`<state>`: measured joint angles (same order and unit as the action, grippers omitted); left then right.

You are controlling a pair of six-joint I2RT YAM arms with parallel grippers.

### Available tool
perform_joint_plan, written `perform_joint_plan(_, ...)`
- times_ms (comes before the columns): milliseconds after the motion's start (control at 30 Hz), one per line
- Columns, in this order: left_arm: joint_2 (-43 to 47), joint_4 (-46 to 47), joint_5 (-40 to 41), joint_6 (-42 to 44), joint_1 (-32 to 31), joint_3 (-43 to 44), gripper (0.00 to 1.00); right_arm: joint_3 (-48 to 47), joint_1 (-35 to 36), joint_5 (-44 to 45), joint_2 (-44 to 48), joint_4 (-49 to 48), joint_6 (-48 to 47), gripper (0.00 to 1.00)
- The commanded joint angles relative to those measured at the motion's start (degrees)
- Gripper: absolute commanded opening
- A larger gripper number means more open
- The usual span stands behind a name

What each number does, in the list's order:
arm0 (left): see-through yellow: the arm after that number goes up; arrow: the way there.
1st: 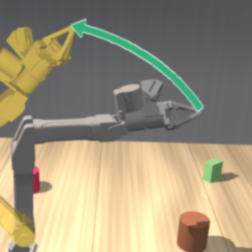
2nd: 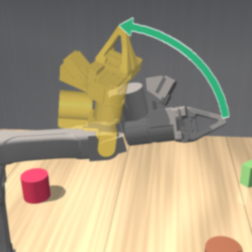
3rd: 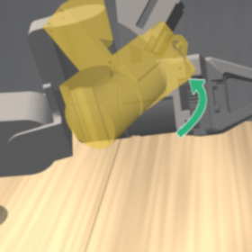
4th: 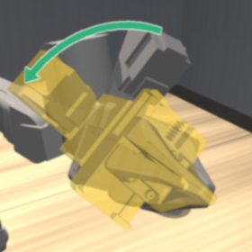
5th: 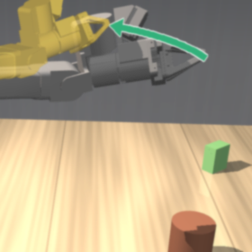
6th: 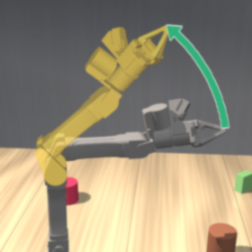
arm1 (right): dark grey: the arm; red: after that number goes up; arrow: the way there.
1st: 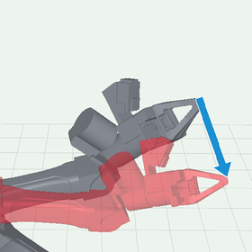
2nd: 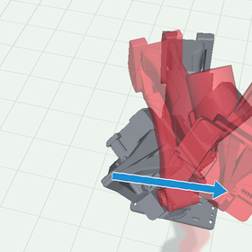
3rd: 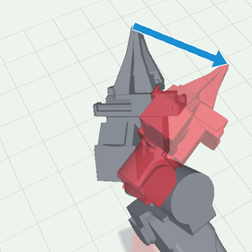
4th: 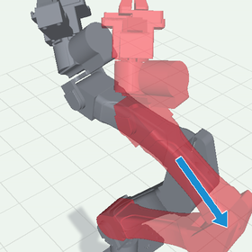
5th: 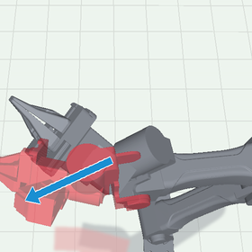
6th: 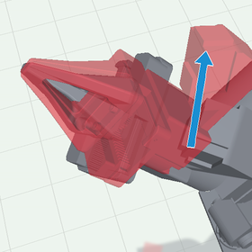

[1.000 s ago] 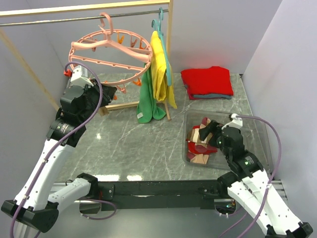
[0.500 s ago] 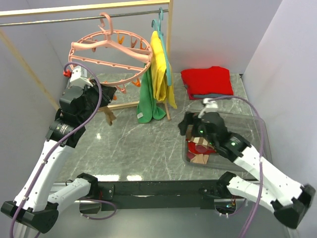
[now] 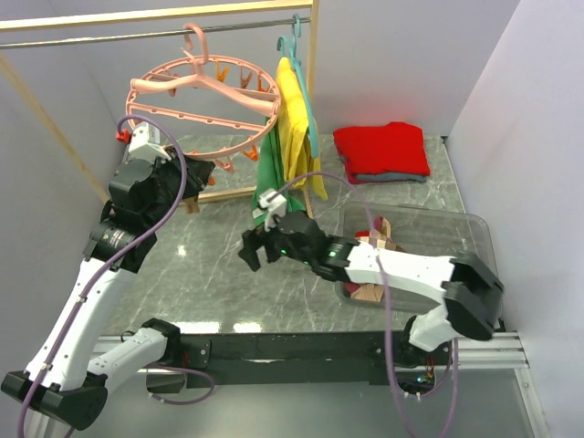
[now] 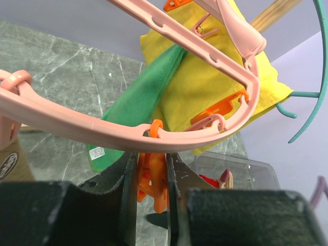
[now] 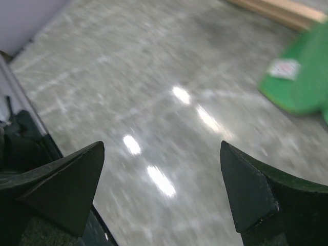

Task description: Remove the socks clipped to the hanger

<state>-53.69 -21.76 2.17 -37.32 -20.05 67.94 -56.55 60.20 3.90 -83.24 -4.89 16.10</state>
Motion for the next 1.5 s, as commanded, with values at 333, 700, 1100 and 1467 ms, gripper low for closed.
perform_joint_plan(333, 0.87, 0.05, -4.46, -2.32, 0.19, 0.96, 0.04, -5.84, 0.35, -2.32, -16.77, -34.21, 0.08, 0.87)
perform_joint_plan(700, 1.66, -1.27, -5.52, -2.32, 0.19, 1.23, 0.04, -16.92, 0.35, -2.50, -26.00, -31.58, -0.36, 0.79)
perform_joint_plan(1100, 1.66, -1.53, -6.66, -2.67, 0.19, 1.49, 0.05, -23.95, 0.27, 1.54, -32.60, -32.63, -2.56, 0.65)
perform_joint_plan(1467, 1.40, -1.18, -7.62, -3.02, 0.19, 1.40, 0.05, -27.20, 0.26, 4.44, -34.97, -34.49, -2.12, 0.46)
